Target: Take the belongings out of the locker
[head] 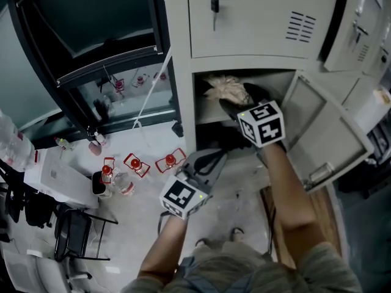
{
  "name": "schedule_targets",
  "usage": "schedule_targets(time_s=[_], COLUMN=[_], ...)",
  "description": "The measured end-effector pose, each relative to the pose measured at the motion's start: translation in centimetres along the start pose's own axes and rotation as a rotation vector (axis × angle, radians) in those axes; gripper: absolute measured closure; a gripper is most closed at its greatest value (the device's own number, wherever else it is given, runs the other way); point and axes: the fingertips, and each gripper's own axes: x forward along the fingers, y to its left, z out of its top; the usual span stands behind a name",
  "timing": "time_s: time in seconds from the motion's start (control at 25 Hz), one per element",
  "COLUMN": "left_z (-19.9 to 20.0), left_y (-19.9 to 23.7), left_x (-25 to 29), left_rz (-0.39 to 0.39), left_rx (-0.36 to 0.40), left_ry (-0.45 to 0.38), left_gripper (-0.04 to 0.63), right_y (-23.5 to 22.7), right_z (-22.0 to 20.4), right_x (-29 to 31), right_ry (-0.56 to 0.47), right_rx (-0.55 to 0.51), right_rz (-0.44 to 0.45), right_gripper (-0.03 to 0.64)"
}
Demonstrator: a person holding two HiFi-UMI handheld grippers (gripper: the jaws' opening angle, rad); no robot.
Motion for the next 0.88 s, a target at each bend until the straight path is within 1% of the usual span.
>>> schedule_targets(time_s=[0.2,0.28,0.4,0.52,0.6,0.68,0.8,0.88], left_z=[-0.2,-0.4,-0.4,-0.4,-0.4,-0.6,-0.9,-0.9], left_y=[-0.1,-0.1,-0.2,-0.4,-0.5,-0.5,-0.5,-0.5], left_x=[0.4,0.6,0.8,0.9,0.9,0.9,0.8,0.7], left_rz=[-0.005,-0.011,-0.011,-0.012,-0.012,-0.011,-0.014,-0.010], left_rx=[-0.012,-0.001,-0.008,-0.015,-0.020,-0.021,-0.009,-0.022], left_ry=[-0.003,-0.004,-0.007,-0.004,-0.003,-0.002,0.002,0.001], left_gripper=[0.592,0.592,0.592,0.592,0.592,0.592,0.592,0.592], right_y=[-0.5,-0.7,-1.2,-1.0,-0.7,-1.0,-1.8,-2.5], right_z=[0.6,1.0,0.7,-0.3,-1.0,-1.5,-1.8,-2.3], right_x=[0.0,-0.1,0.6,1.7,2.4,3.0,3.8,4.2], right_ry=[0.003,0.007,0.051,0.108,0.147,0.180,0.208,0.239], right_rx=[-0.033,-0.059,-0.077,-0.046,-0.044,-0.039,0.006,0.016], right_rz=[0.004,0.001,0.011,0.054,0.066,0.049,0.028,0.008], right_gripper=[0.278,0.276,0.244,0.232,0.232,0.232,0.232,0.232])
